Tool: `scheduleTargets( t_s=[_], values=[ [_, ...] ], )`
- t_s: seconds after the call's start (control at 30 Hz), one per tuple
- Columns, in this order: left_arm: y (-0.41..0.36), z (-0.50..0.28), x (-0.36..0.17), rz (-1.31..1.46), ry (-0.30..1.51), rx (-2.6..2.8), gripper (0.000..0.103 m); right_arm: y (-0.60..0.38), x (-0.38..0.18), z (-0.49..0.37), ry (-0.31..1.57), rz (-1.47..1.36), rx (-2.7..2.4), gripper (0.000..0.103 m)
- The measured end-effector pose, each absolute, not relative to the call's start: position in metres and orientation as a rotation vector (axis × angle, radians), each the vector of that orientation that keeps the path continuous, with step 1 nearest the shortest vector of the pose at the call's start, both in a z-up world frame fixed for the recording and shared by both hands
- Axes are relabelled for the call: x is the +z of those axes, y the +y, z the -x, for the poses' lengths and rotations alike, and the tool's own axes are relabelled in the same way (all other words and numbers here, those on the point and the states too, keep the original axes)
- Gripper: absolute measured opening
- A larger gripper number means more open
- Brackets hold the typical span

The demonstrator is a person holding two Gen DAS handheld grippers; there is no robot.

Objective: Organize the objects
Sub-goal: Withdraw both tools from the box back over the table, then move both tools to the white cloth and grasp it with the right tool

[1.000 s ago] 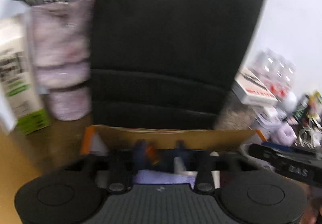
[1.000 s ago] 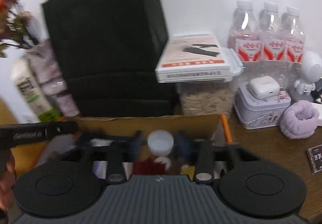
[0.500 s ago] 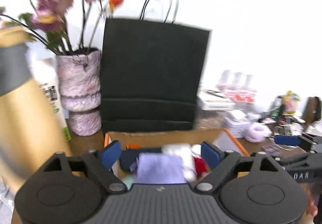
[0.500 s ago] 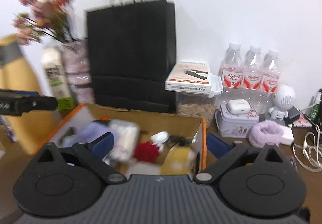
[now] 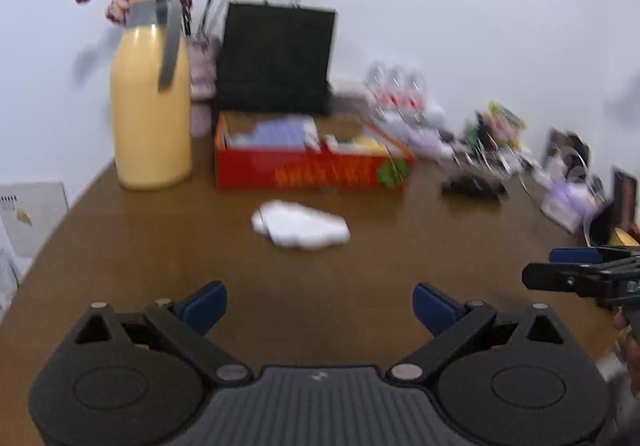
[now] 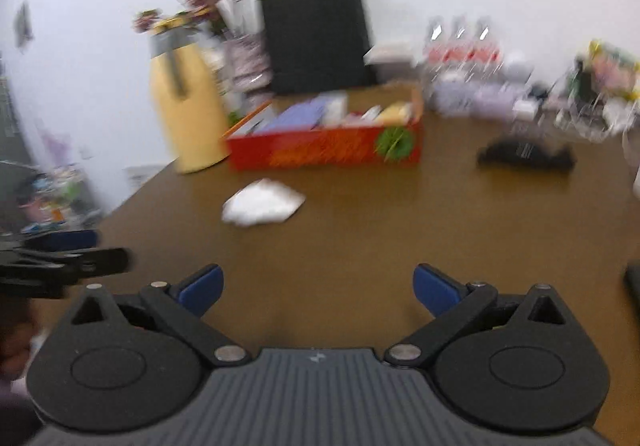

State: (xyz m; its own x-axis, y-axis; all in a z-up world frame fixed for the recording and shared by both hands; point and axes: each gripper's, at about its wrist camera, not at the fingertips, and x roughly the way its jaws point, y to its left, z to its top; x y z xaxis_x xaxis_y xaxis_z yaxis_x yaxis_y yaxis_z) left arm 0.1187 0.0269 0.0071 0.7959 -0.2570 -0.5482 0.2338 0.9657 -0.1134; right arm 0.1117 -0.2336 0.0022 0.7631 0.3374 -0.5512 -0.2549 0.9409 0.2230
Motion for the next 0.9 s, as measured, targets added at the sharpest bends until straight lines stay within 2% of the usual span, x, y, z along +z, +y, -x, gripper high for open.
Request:
scheduleTargets(
  t_s=[0.17, 0.37, 0.47, 0.6, 0.9],
  values=[
    [0.045, -0.099, 0.017, 0.057, 0.565, -0.199, 0.100, -0.226, 0.021, -0.070, 0.597, -0.010, 0.326, 0.103],
    [0.048, -0.102, 0.016, 0.088, 0.547, -0.179, 0.100, -0.215, 0.027, -0.077, 0.526, -0.016, 0.324, 0.103],
    [0.049, -0.121, 0.001, 0.070, 0.584, -0.129, 0.100, -0.194, 0.006, -0.098, 0.571, 0.127, 0.266, 0.103],
    [0.057, -0.154, -0.013, 0.055, 0.600, -0.098, 0.100, -0.162, -0.021, -0.135, 0.542, 0.365, 0.291, 0.103],
    [0.069, -0.273, -0.038, 0.090, 0.606, -0.198, 0.100, -0.114, -0.060, -0.267, 0.570, 0.419, 0.392, 0.101]
  ],
)
